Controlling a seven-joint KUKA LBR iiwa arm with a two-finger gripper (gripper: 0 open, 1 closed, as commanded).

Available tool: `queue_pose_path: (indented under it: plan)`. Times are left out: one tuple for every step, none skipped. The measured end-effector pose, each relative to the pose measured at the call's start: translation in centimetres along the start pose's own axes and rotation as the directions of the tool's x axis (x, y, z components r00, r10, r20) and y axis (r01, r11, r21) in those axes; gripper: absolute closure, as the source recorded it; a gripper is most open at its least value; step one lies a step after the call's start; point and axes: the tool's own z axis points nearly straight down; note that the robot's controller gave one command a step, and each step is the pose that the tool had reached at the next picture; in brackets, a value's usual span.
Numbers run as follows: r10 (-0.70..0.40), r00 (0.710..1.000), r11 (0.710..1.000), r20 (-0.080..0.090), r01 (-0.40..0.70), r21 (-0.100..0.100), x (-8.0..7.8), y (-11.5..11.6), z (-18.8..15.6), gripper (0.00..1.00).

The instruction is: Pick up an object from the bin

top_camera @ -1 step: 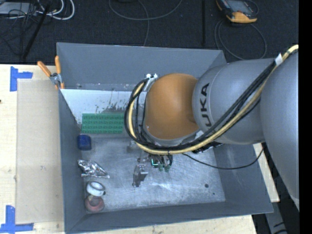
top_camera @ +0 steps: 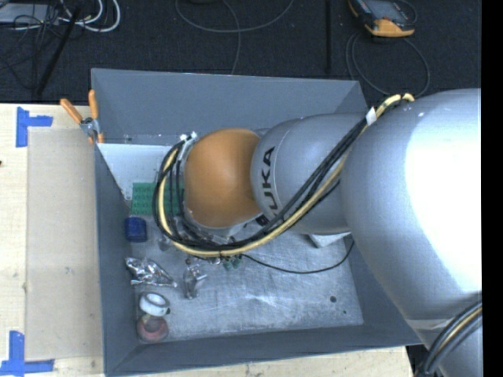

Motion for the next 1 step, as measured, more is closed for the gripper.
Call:
queue_pose_path:
  plan:
    - [-0.137, 0.991, 0.991, 0.002, 0.137, 0.001, 1.05, 5.51, 0.19, 0.0]
